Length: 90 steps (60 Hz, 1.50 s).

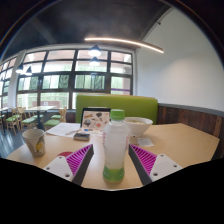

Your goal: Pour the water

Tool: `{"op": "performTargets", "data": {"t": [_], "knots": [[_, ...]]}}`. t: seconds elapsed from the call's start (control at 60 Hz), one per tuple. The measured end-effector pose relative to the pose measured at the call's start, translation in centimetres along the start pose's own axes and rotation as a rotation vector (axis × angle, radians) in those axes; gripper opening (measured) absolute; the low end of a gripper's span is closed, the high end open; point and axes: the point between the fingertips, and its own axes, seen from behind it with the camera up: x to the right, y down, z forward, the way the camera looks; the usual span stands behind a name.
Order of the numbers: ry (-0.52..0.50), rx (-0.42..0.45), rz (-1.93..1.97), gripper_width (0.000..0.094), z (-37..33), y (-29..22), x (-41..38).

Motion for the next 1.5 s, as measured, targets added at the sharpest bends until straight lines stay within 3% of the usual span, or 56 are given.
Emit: {"op": "performTargets", "data": {"t": [0.2, 0.217, 0.267, 0.317, 0.45, 0.617, 0.817, 0.917, 1.1, 1.183, 1.5], "knots": [[0.036, -0.011, 0.029, 0.0801, 4.3, 0.6, 1.5], [0.034, -0.01, 0.03, 0.0765, 4.9, 0.8, 1.5], [0.027, -0.004, 0.046, 0.0415, 5.5, 0.6, 1.6], [0.054, -0.02, 0.068, 0.0415, 5.4, 0.7, 2.2], [0.043, 0.006, 0.041, 0.0298, 5.9, 0.4, 1.7], [0.019, 0.005, -0.073, 0.0296, 5.7, -0.4, -1.0], [-0.005, 0.11, -0.475, 0.0294, 3.8, -9.7, -9.3], [0.066, 0.157, -0.894, 0.0295, 4.2, -12.2, -13.8], [0.187, 0.213, -1.789, 0.0295, 6.4, -11.3, -20.0], [0.214, 0.195, -2.051, 0.0294, 5.9, -10.3, -20.8], [0.189, 0.2, -2.123, 0.0295, 6.7, -9.8, -20.5]]}}
